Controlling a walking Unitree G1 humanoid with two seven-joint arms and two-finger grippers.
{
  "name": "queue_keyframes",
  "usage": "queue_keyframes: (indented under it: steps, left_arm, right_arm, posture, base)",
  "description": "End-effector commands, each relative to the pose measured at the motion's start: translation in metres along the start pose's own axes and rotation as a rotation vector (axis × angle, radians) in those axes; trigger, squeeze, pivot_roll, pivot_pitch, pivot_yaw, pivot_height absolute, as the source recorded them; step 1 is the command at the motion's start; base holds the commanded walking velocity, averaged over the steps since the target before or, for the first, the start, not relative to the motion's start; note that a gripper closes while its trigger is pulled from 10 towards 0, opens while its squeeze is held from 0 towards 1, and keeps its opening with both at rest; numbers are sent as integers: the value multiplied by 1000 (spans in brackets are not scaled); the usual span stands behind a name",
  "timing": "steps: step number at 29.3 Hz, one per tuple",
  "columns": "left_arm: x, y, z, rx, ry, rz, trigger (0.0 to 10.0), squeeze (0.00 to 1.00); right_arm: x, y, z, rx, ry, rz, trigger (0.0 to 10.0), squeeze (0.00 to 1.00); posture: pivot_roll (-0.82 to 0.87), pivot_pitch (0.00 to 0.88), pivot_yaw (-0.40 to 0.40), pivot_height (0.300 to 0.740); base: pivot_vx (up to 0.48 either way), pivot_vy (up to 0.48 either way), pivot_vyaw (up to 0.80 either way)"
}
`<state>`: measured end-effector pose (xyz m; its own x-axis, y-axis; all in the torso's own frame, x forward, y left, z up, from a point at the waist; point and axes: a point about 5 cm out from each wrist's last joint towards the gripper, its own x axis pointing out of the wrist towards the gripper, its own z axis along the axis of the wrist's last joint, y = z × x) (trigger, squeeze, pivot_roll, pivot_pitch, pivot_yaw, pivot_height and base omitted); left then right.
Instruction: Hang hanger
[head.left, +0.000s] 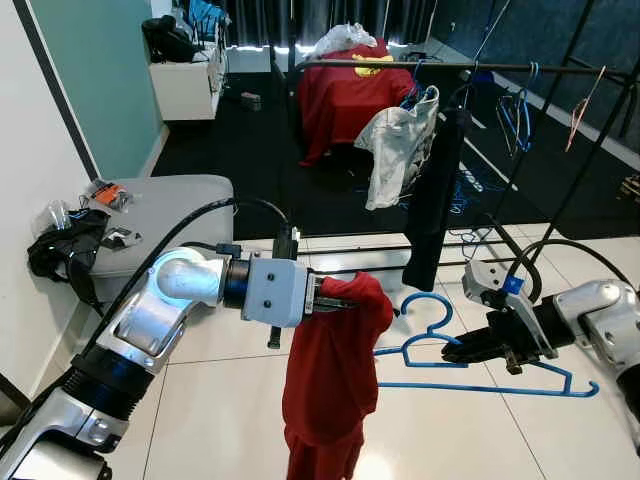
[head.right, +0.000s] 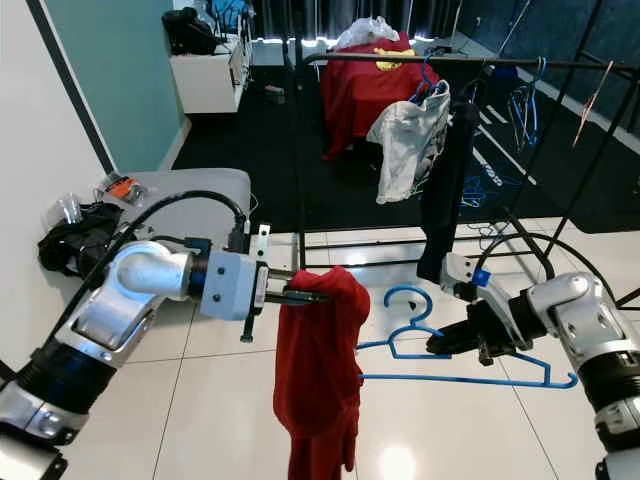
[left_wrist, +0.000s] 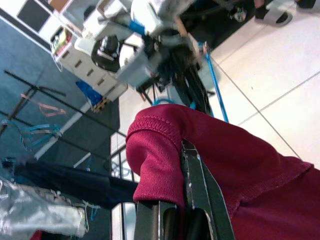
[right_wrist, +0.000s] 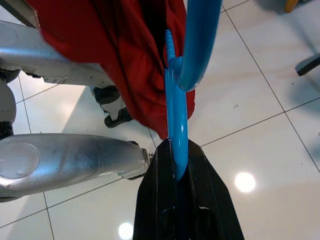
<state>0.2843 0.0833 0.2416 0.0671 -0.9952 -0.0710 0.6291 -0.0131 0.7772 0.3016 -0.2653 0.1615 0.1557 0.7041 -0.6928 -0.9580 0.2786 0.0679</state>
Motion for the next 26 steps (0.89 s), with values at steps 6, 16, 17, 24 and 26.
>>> queue_keyframes:
  steps: [6, 16, 17, 24, 26]
  left_arm:
    - [12, 15, 23, 25, -123, 46, 10000, 0]
    - [4, 9, 0, 9, 22, 78, 10000, 0]
    - [1, 8, -3, 4, 49, 94, 10000, 0]
    - [-9, 5, -17, -7, 161, 121, 10000, 0]
    - [-9, 5, -17, -7, 161, 121, 10000, 0]
  right_arm:
    - [10, 1, -8, 38, 31, 21, 10000, 0]
    - [42, -10, -22, 349, -213, -174, 10000, 0]
    - [53, -8, -32, 454, -243, -212, 10000, 0]
    - [85, 2, -54, 788, -365, -280, 10000, 0]
    - [85, 2, -54, 788, -365, -280, 10000, 0]
  posture:
    - [-50, 0, -28, 740]
    - [-58, 0, -32, 740]
    - [-58, 0, -32, 740]
    - [-57, 1, -30, 740]
    - [-57, 1, -30, 740]
  base:
    - [0, 0, 0]
    - [0, 0, 0]
    - [0, 0, 0]
    - [0, 0, 0]
    - [0, 0, 0]
